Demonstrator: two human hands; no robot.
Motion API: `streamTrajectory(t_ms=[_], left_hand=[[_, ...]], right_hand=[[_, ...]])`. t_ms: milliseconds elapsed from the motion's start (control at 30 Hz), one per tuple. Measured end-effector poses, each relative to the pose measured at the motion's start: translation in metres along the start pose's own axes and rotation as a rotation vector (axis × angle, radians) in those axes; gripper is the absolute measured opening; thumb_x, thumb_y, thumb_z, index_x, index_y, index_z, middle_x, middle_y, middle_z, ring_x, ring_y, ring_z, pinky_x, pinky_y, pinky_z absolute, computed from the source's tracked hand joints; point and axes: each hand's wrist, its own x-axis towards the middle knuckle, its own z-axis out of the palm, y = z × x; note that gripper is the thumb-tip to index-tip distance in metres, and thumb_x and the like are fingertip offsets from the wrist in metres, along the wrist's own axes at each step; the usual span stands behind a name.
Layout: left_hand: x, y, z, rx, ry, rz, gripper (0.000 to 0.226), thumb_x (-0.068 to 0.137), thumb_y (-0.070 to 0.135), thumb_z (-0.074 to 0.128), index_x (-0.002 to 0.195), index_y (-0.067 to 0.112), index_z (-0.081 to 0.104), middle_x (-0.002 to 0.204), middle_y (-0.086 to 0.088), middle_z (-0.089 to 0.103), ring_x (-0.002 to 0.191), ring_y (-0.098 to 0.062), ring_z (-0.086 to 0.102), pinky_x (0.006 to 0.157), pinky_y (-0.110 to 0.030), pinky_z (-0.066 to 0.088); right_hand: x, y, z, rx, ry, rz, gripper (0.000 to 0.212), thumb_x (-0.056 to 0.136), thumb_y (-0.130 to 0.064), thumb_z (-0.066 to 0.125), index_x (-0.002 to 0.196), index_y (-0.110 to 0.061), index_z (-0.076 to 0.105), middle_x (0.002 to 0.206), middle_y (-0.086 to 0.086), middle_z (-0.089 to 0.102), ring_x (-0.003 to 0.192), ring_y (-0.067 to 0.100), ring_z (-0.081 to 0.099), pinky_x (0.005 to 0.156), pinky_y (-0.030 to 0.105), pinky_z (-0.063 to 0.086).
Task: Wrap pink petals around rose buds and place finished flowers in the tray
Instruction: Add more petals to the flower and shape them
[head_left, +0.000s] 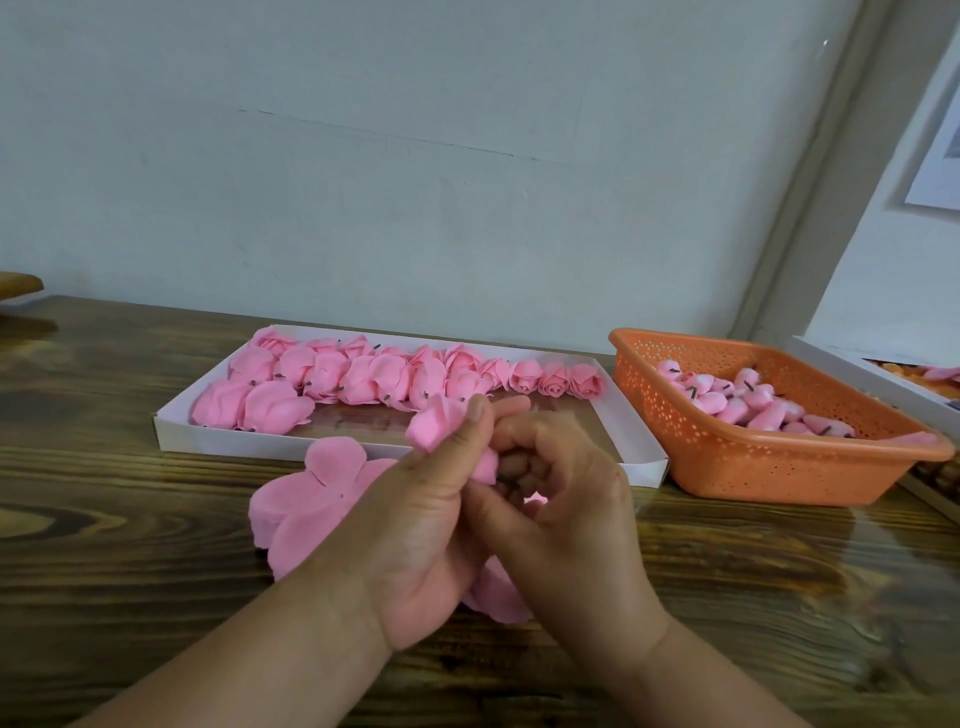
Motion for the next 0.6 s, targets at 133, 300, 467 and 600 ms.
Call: streamTrajectory(t_ms=[133, 300, 467, 600], left_hand=[[0.001, 0.002, -0.003, 0.09, -0.018, -0.019, 0.052, 0.064, 0.03, 0.067, 0.112, 0.008, 0.068, 0.099, -0.014, 0.073, 0.092, -0.021, 0.071, 0.078, -0.029, 0.059], [0.0, 0.005, -0.007, 0.196, -0.048, -0.033, 0.038, 0.063, 0.025, 0.068, 0.099, 0.014, 0.075, 0.094, -0.012, 0.069, 0.089, -0.027, 0.056, 0.077, -0.034, 0.05], [0.001, 0.004, -0.005, 0.209, -0.009, -0.027, 0.019, 0.067, 0.022, 0.064, 0.072, 0.006, 0.074, 0.102, -0.009, 0.072, 0.062, -0.014, 0.064, 0.049, -0.022, 0.049], [0.006, 0.008, -0.006, 0.339, 0.001, 0.063, 0.025, 0.073, 0.026, 0.064, 0.07, 0.002, 0.072, 0.114, -0.018, 0.068, 0.106, -0.031, 0.067, 0.092, -0.045, 0.054]], right_hand=[[0.005, -0.003, -0.006, 0.254, -0.161, 0.245, 0.016, 0.075, 0.008, 0.071, 0.08, -0.007, 0.066, 0.074, 0.012, 0.066, 0.063, 0.023, 0.06, 0.062, 0.043, 0.052], [0.01, -0.001, -0.014, 0.54, -0.312, 0.433, 0.01, 0.077, 0.008, 0.066, 0.073, -0.001, 0.066, 0.056, 0.003, 0.064, 0.051, 0.012, 0.058, 0.047, 0.02, 0.046], [0.009, 0.004, -0.012, 0.625, -0.389, 0.543, 0.007, 0.068, -0.008, 0.07, 0.069, -0.002, 0.068, 0.064, 0.012, 0.065, 0.06, 0.024, 0.057, 0.057, 0.031, 0.046], [0.022, 0.005, -0.029, 0.319, -0.358, 0.356, 0.009, 0.075, 0.0, 0.074, 0.078, -0.008, 0.071, 0.077, 0.008, 0.072, 0.07, 0.02, 0.067, 0.066, 0.03, 0.053]])
